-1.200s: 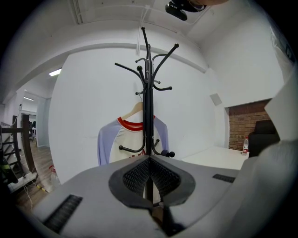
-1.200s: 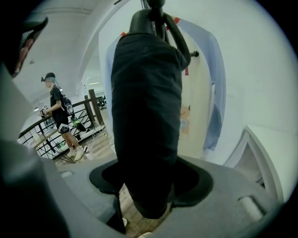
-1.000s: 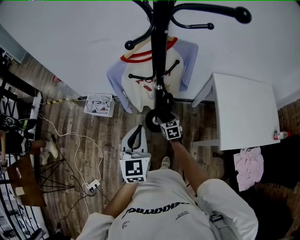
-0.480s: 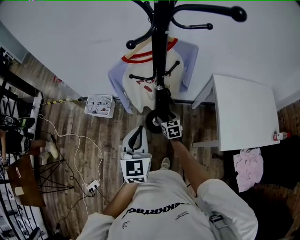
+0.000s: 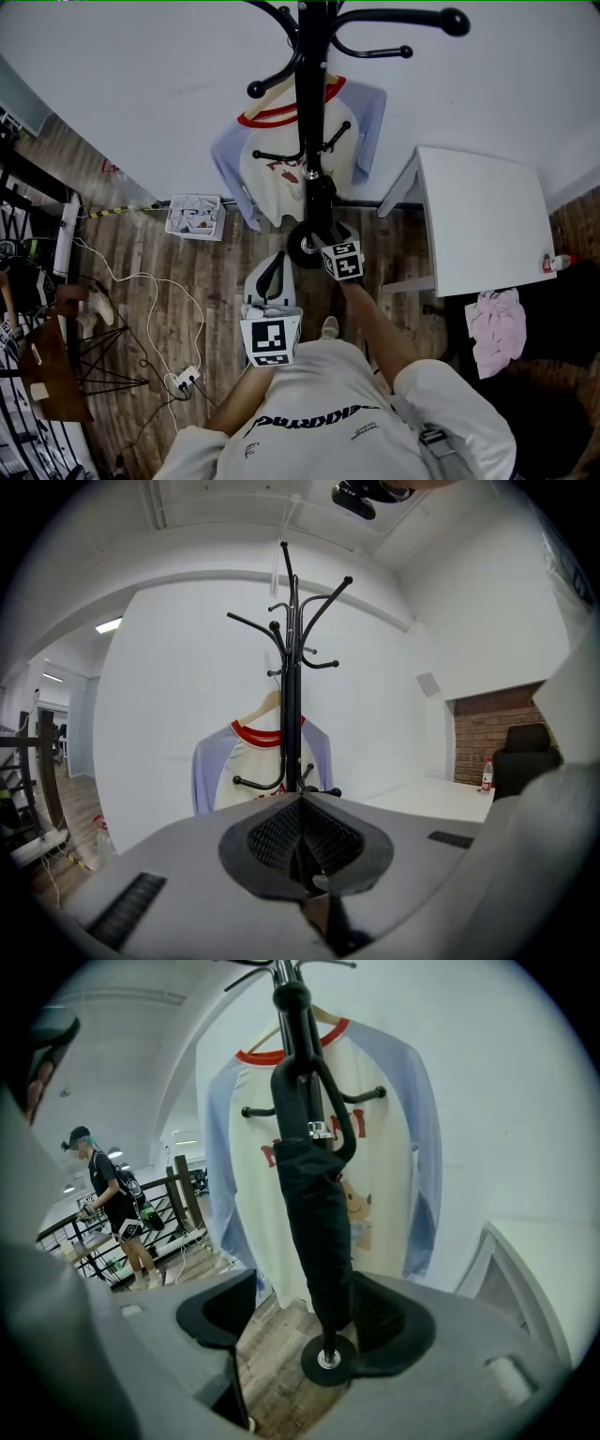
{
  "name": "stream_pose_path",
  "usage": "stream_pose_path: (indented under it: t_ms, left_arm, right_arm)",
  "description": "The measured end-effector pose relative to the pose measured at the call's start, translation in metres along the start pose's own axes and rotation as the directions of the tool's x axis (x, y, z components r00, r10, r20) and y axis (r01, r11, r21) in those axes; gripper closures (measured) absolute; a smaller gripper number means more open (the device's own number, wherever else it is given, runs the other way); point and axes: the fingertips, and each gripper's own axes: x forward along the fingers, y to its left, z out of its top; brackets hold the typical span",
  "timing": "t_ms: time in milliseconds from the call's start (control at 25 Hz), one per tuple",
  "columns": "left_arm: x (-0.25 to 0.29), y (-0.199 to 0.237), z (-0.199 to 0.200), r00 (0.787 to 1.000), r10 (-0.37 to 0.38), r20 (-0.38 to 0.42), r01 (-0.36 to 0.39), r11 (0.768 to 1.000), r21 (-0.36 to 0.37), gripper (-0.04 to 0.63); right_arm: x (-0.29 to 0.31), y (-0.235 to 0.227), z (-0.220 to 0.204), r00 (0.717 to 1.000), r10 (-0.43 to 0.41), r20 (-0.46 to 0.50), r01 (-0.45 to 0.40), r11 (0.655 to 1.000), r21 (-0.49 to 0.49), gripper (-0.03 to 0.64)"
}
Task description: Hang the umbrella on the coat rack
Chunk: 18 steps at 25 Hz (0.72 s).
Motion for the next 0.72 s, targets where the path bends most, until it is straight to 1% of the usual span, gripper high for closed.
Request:
stream_pose_path:
  t_ms: [280, 520, 640, 720]
  left_arm:
    - [-0.003, -0.006, 0.004, 0.999, -0.03, 0.01, 0.031, 1.0, -0.007, 0.598]
    - [-0.004, -0.014, 0.01, 0.998, -0.061, 0.023, 0.061, 0.998, -0.021, 0.598]
    - [-0.006, -0.016, 0.011, 0.997, -0.073, 0.027, 0.074, 0.997, -0.023, 0.598]
    - [-0.008, -0.018, 0.01, 0.997, -0.079, 0.025, 0.079, 0.997, -0.024, 0.598]
  right_arm:
    - [-0.022, 0.007, 0.012, 0.999, -0.007, 0.043, 0.006, 1.0, 0.028, 0.321]
    - [-0.046, 0.013, 0.025, 0.995, -0.013, 0.102, 0.008, 0.998, 0.056, 0.322]
    - [-0.061, 0.016, 0.035, 0.991, -0.013, 0.136, 0.004, 0.998, 0.065, 0.353]
    - [-0.07, 0.019, 0.042, 0.987, -0.013, 0.163, 0.001, 0.997, 0.071, 0.359]
